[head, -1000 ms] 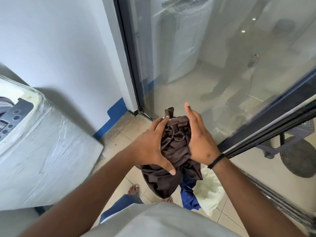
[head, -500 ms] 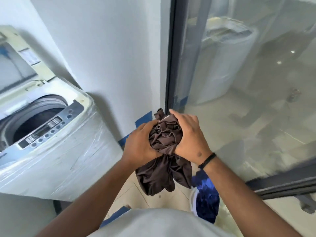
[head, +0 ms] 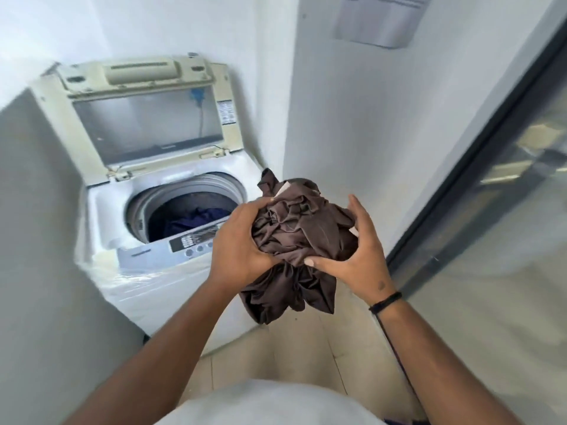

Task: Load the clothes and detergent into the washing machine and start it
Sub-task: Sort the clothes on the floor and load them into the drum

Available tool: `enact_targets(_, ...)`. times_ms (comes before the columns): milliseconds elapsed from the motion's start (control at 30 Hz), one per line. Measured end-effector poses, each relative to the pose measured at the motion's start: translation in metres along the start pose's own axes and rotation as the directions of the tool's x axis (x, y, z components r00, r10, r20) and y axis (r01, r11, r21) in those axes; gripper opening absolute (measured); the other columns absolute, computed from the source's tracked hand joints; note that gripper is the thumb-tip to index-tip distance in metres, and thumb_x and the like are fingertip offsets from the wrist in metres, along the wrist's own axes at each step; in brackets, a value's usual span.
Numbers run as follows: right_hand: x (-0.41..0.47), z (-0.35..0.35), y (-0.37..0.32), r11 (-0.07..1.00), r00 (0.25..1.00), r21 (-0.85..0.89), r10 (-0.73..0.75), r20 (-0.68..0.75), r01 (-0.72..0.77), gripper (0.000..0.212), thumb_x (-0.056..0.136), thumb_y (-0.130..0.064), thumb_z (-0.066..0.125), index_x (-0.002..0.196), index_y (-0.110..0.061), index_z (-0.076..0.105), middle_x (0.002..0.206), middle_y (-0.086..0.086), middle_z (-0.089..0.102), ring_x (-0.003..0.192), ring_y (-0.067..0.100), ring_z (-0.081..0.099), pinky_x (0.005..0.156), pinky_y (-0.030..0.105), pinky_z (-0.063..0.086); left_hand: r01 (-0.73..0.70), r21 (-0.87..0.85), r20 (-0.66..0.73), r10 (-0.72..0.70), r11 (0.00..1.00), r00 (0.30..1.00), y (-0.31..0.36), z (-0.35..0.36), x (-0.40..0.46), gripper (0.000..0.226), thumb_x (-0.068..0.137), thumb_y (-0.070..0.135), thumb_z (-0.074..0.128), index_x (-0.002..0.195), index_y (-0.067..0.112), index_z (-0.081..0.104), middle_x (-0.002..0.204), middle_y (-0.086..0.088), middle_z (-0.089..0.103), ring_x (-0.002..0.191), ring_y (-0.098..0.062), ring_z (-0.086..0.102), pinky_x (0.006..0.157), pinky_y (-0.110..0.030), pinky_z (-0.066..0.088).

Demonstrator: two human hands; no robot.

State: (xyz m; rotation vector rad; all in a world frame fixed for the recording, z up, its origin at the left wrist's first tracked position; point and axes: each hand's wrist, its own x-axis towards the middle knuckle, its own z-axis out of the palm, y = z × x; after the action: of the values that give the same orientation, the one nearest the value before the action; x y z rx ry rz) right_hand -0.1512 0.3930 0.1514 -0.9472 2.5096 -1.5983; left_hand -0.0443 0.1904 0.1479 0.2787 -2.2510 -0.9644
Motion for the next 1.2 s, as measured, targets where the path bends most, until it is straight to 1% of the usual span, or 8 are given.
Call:
enact_targets(167, 0.037, 0.066, -0.005, 0.956, 0.987, 0.246, 0.143, 0.079, -0.158, 0.131, 0.046, -0.055, 0.094, 0.152, -0.045, 0.018, 0.152, -0.009, 0.037, 0.135, 0.003, 0.044, 0.113, 0.041, 0.041, 0.056, -0.021, -0.132, -0.059, 0.998, 0.990, -0.042, -0.039, 0.021, 0.091, 0.056, 0.057, 0.093, 0.133, 0.028, 0.055, 0.119, 0.010, 0.063, 0.111, -0.009, 0.062, 0.092, -0.039, 0.054)
enact_targets(367, 0.094, 0.104, 0.014, 0.948, 0.947, 0.196, 0.197, 0.255, -0.250, 0.139, 0.040, -0.061, 0.094, 0.152, -0.050, 0.011, 0.157, -0.008, 0.033, 0.143, 0.001, 0.030, 0.120, 0.041, 0.031, 0.138, 0.013, -0.221, -0.132, 0.990, 0.966, -0.084, -0.050, 0.046, 0.092, 0.056, 0.055, 0.095, 0.134, 0.025, 0.056, 0.122, 0.010, 0.061, 0.114, -0.006, 0.059, 0.093, -0.034, 0.053)
enact_targets(467, 0.125, 0.125, 0.027, 0.943, 0.918, 0.236, 0.137, 0.373, -0.237, 0.131, 0.047, -0.040, 0.100, 0.151, -0.042, 0.021, 0.145, -0.014, 0.051, 0.133, 0.002, 0.048, 0.114, 0.042, 0.040, 0.170, 0.078, -0.224, -0.149, 0.982, 0.963, -0.100, -0.049, 0.067, 0.089, 0.058, 0.052, 0.095, 0.135, 0.029, 0.056, 0.122, 0.011, 0.060, 0.112, -0.005, 0.060, 0.090, -0.035, 0.054)
enact_targets(533, 0.144, 0.144, 0.037, 0.946, 0.903, 0.234, 0.113, 0.414, -0.225, 0.110, 0.050, -0.027, 0.100, 0.141, -0.035, 0.038, 0.130, -0.017, 0.062, 0.120, 0.002, 0.059, 0.108, 0.040, 0.047, 0.174, 0.136, -0.202, -0.145, 0.975, 0.969, -0.111, -0.049, 0.082, 0.090, 0.058, 0.052, 0.094, 0.136, 0.029, 0.055, 0.124, 0.010, 0.060, 0.113, -0.007, 0.060, 0.088, -0.038, 0.054)
enact_targets(767, 0.211, 0.210, 0.053, 0.927, 0.927, 0.301, 0.110, 0.358, -0.226, 0.076, 0.053, -0.043, 0.094, 0.119, -0.026, 0.061, 0.109, -0.010, 0.074, 0.103, 0.005, 0.069, 0.094, 0.036, 0.056, 0.214, 0.396, -0.087, -0.196, 0.893, 0.977, -0.147, -0.069, 0.137, 0.092, 0.063, 0.052, 0.089, 0.143, 0.040, 0.046, 0.116, 0.013, 0.052, 0.101, -0.014, 0.060, 0.078, -0.040, 0.055)
enact_targets(1000, 0.274, 0.264, 0.044, 0.928, 0.962, 0.351, 0.024, 0.273, -0.123, 0.055, 0.069, -0.018, 0.091, 0.115, -0.019, 0.063, 0.094, -0.018, 0.069, 0.089, -0.005, 0.066, 0.086, 0.024, 0.056, 0.165, 0.559, -0.112, -0.123, 0.812, 0.986, -0.147, -0.098, 0.200, 0.083, 0.071, 0.056, 0.079, 0.144, 0.037, 0.046, 0.123, 0.007, 0.052, 0.106, -0.019, 0.061, 0.075, -0.042, 0.056)
enact_targets(1133, 0.320, 0.283, 0.022, 0.908, 0.976, 0.415, -0.036, 0.217, -0.059, 0.050, 0.069, -0.013, 0.090, 0.110, -0.017, 0.063, 0.092, -0.017, 0.067, 0.084, -0.017, 0.062, 0.077, 0.011, 0.052, 0.164, 0.631, -0.198, -0.048, 0.758, 0.979, -0.146, -0.111, 0.230, 0.079, 0.076, 0.054, 0.077, 0.146, 0.033, 0.046, 0.124, 0.004, 0.050, 0.103, -0.018, 0.060, 0.070, -0.030, 0.050)
enact_targets(1200, 0.335, 0.289, 0.018, 0.912, 0.964, 0.405, -0.052, 0.261, -0.061, 0.049, 0.069, -0.014, 0.090, 0.109, -0.017, 0.063, 0.091, -0.018, 0.067, 0.085, -0.012, 0.064, 0.080, 0.018, 0.056, 0.209, 0.629, -0.222, -0.085, 0.749, 0.971, -0.156, -0.113, 0.232, 0.083, 0.074, 0.056, 0.077, 0.147, 0.034, 0.043, 0.122, 0.004, 0.048, 0.101, -0.019, 0.059, 0.070, -0.029, 0.050)
